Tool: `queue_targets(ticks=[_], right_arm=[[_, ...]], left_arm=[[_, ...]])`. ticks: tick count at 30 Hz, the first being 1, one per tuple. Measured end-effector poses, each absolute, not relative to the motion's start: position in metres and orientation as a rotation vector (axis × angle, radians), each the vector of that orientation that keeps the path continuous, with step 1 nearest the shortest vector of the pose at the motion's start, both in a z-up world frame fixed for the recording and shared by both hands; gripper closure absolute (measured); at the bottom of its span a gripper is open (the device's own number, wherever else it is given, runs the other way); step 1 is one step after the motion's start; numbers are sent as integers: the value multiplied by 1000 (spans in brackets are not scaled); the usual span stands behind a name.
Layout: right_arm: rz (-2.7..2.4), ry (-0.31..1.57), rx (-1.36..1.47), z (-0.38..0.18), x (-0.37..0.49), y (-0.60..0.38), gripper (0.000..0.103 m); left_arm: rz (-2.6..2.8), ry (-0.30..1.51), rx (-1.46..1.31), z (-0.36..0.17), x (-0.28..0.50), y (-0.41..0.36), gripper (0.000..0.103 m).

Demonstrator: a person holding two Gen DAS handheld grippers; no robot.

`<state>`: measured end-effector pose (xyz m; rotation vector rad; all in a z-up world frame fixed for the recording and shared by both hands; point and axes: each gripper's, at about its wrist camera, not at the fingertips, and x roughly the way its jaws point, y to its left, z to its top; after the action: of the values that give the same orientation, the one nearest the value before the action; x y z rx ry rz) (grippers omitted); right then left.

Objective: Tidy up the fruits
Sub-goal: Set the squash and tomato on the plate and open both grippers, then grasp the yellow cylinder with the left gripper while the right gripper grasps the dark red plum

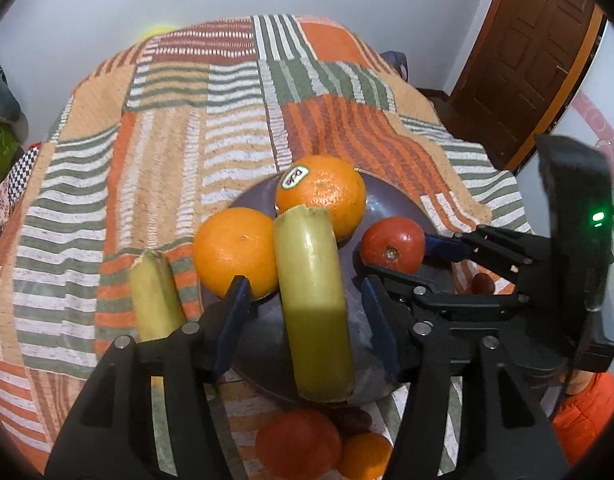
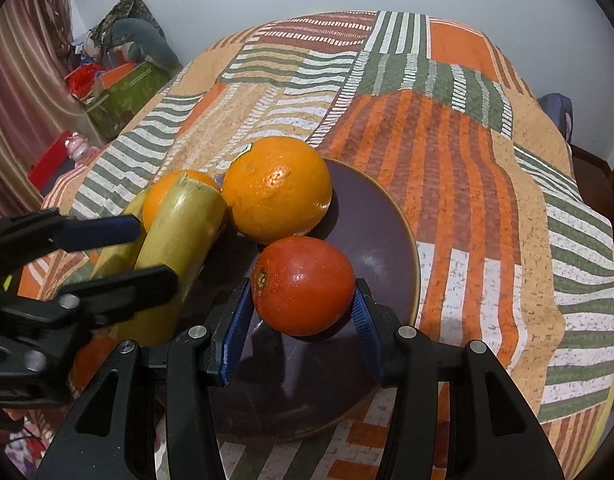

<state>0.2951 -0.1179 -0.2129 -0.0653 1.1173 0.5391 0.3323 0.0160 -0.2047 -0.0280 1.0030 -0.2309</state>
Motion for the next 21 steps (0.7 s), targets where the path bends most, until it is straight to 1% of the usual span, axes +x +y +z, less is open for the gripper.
queue_targets(ticks=[2, 4, 5, 13, 21], right_arm=[[543, 1103, -64, -208, 292, -118, 54], [539, 1076, -61, -201, 290, -120, 46], [535, 1058, -63, -196, 288, -121, 45], [499, 982, -66, -167, 277, -134, 45], [433, 977, -102, -168, 262, -154, 44]], left_arm=[[-221, 980, -34, -197, 328, 21, 44], [-201, 953, -41, -189, 323, 30, 42], [-192, 945, -44, -186, 321, 33, 41], [-69, 914, -63, -175, 310, 83, 39], [-3, 977, -77, -202, 308, 112, 39]])
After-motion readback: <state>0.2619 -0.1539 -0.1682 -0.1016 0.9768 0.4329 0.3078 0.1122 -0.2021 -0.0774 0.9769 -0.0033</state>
